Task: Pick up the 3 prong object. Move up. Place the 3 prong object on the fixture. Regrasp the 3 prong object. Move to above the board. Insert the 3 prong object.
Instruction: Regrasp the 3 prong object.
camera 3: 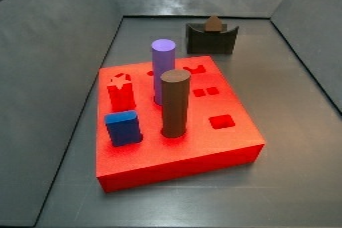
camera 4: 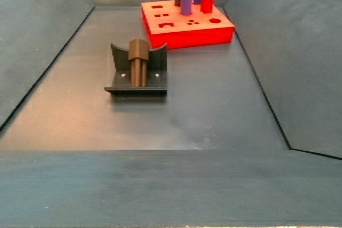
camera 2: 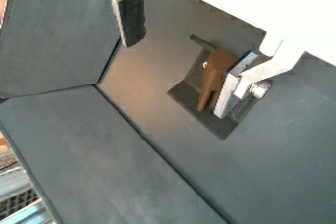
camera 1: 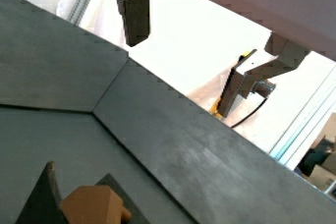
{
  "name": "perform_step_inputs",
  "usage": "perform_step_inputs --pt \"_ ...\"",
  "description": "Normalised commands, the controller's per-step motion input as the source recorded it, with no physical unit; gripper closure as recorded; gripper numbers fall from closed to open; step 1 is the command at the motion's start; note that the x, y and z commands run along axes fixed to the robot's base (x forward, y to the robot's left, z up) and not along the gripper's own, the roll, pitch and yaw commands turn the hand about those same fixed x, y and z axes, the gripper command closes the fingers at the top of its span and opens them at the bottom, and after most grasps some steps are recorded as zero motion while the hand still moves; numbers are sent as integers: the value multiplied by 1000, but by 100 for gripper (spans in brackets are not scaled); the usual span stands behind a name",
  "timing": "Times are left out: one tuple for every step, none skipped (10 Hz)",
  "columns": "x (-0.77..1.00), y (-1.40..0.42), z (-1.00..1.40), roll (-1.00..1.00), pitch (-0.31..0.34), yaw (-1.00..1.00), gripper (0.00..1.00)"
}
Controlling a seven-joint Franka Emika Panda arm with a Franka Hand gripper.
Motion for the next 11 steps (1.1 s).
perform_step_inputs --pt "78 -24 -3 208 101 134 0" --pt "29 76 -1000 153 80 178 0" --pt "34 74 -1000 133 56 186 0" --pt "47 68 -1000 119 16 181 0" --pt "58 62 -1000 95 -38 162 0" --pt "65 59 -1000 79 -76 141 0" --pt "75 53 -1000 70 -115 102 0" --pt "81 51 -1000 75 -122 81 0" --pt "93 45 -1000 75 -117 35 0" --pt "106 42 -1000 74 -112 8 0" --pt "116 35 -1000 77 -91 -20 0"
